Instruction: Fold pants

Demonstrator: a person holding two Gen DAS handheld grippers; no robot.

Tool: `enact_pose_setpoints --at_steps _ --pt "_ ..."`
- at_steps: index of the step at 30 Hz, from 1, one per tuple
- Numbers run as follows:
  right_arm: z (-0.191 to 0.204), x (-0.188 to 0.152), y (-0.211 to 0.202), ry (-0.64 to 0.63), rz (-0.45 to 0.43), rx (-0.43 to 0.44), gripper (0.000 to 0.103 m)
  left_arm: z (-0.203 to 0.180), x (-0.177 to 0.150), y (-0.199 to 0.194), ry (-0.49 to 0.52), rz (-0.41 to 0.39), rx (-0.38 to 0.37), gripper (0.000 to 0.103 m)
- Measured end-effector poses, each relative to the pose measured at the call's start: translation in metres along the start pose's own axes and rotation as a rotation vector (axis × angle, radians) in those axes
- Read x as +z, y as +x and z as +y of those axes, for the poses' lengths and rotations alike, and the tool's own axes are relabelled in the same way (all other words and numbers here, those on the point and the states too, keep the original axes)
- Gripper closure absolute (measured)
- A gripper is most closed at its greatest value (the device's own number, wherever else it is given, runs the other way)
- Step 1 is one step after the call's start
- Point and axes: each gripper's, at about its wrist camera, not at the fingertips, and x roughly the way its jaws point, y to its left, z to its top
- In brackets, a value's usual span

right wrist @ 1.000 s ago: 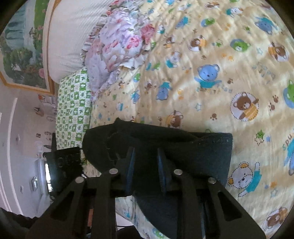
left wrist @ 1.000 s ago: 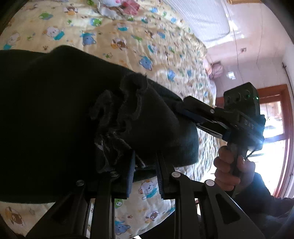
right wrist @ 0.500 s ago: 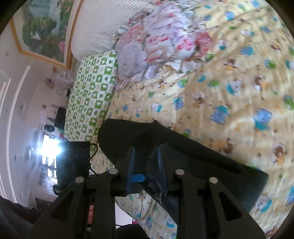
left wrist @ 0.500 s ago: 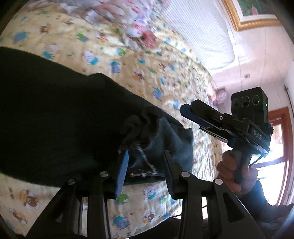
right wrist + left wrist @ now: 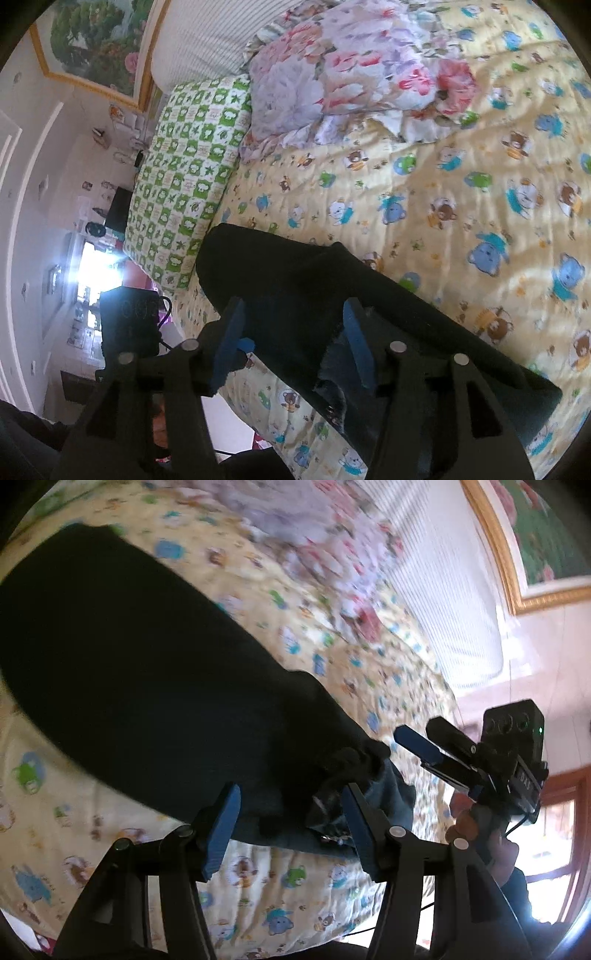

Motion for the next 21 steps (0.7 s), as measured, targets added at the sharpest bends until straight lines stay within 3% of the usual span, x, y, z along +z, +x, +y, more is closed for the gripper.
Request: enact_pose_setpoints --at_steps 8,21 --pt "0.034 0.025 0.043 -0.147 0.113 -0.01 0.046 0.04 0.001 -0.046 -0.162 -0.141 0.074 0.034" --pt "0.106 0.078 0.15 -0.426 0.329 -0.028 0.046 0.109 0.025 -0.086 -0.363 -0.278 0.123 0.033"
